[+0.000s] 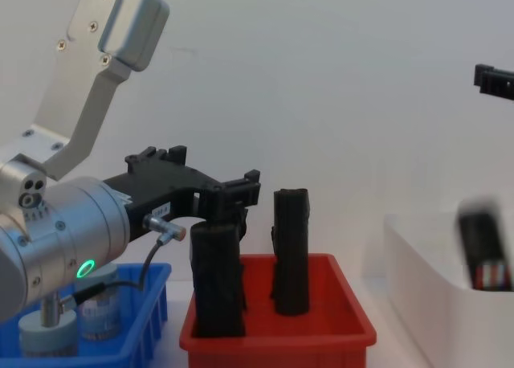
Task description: Pick the cotton swabs from the blue box and place them into the white box.
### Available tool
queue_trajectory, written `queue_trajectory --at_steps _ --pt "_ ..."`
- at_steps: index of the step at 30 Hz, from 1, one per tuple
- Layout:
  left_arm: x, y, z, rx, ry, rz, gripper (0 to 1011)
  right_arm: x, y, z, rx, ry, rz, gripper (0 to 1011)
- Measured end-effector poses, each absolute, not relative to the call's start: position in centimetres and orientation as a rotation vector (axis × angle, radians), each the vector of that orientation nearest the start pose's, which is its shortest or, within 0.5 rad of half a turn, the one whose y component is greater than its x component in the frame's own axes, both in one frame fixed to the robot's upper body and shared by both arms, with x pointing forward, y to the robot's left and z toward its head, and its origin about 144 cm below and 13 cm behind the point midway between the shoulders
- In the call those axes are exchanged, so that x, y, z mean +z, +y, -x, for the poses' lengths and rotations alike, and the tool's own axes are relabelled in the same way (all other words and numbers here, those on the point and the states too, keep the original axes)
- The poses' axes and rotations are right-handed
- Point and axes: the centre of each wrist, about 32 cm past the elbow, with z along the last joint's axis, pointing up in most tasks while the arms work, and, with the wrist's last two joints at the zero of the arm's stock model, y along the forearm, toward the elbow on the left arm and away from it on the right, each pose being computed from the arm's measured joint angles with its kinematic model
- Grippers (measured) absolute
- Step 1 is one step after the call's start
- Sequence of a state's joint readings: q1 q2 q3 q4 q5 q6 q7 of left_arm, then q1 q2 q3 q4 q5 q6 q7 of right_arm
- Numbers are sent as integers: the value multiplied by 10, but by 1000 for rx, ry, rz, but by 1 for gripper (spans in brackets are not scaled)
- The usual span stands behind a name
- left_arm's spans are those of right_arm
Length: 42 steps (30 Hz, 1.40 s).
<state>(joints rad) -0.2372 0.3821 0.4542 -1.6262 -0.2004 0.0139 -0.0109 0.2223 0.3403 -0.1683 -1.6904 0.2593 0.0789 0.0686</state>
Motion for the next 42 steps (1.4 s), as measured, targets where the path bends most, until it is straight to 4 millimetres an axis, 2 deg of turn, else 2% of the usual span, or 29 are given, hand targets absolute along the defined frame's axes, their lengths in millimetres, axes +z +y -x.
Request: queue_trajectory --at_steps 4,10,15,25,42 --pt "1204 198 -492 1124 -268 -61 1004 1253 -263 -504 -1316 -234 -68 884" --pt "1208 202 -491 1130 -276 -74 1004 1252 -264 -504 -1319 -232 -63 1002" --pt "1215 210 -489 1155 -293 -101 1004 1251 -264 -504 -1321 -232 -60 1002" --pt "1230 240 -477 1272 -313 -148 1004 1251 -264 -504 -1323 -231 -56 1002" --pt "1232 280 -464 1372 -225 -155 1004 1250 -264 -504 -1324 -230 -54 1002"
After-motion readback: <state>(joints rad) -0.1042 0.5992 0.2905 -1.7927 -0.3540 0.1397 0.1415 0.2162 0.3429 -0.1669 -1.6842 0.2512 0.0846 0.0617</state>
